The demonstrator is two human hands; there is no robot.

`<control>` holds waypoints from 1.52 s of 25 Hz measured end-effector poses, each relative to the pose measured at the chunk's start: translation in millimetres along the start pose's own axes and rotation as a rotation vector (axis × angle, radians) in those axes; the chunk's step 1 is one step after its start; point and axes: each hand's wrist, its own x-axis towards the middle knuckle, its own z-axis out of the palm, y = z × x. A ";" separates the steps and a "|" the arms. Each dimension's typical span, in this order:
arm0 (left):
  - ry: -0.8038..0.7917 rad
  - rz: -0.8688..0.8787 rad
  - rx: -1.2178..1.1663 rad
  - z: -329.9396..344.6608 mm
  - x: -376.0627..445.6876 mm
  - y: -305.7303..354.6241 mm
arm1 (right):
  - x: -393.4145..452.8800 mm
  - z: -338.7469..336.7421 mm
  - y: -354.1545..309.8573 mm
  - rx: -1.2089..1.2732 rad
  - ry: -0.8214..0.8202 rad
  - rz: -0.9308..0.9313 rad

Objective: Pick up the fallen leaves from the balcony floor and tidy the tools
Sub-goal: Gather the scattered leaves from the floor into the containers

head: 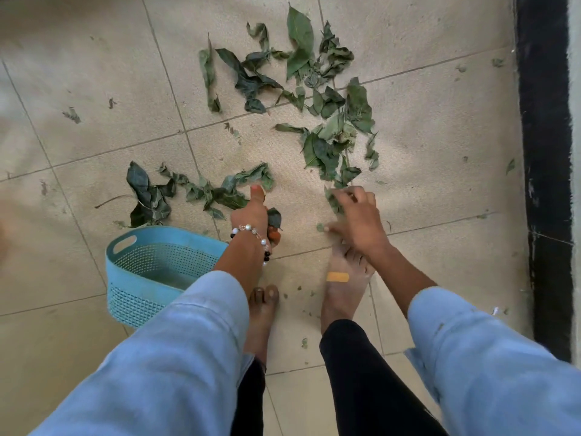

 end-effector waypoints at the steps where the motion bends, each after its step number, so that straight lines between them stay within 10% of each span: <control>1: 0.034 0.006 0.017 -4.4 4.1 -2.7 | -0.4 9.3 0.2 -0.183 -0.052 -0.047; 8: -0.134 -0.014 -0.104 -18.3 7.3 -26.9 | 0.7 41.2 2.8 -0.543 -0.002 -0.476; 14: -0.210 0.089 -0.149 -16.3 -18.5 -27.6 | 2.7 -10.6 -11.7 0.969 0.290 0.276; 17: -0.250 0.037 -0.104 3.3 -36.2 -26.2 | -25.6 -22.9 -46.4 1.223 0.140 0.250; 21: -0.237 -0.015 -0.119 36.0 -84.0 -13.5 | -67.4 -38.5 -85.4 0.735 0.356 -0.097; 26: -0.270 -0.118 -0.054 44.4 -112.5 28.1 | -69.8 -94.3 -74.6 0.047 -0.038 -0.351; 29: -0.117 0.057 0.050 49.3 -119.7 46.7 | -49.6 -145.3 -69.1 0.513 -0.190 -0.171; 31: -0.140 0.096 0.051 52.5 -111.7 59.2 | -22.3 -158.5 -54.9 0.816 0.020 0.036; 33: -0.130 0.117 0.046 54.0 -96.8 65.8 | 12.0 -147.7 -26.4 0.490 0.242 0.149; 38: -0.126 0.051 0.044 59.8 -57.6 76.5 | 53.7 -91.7 0.7 -0.320 0.009 0.005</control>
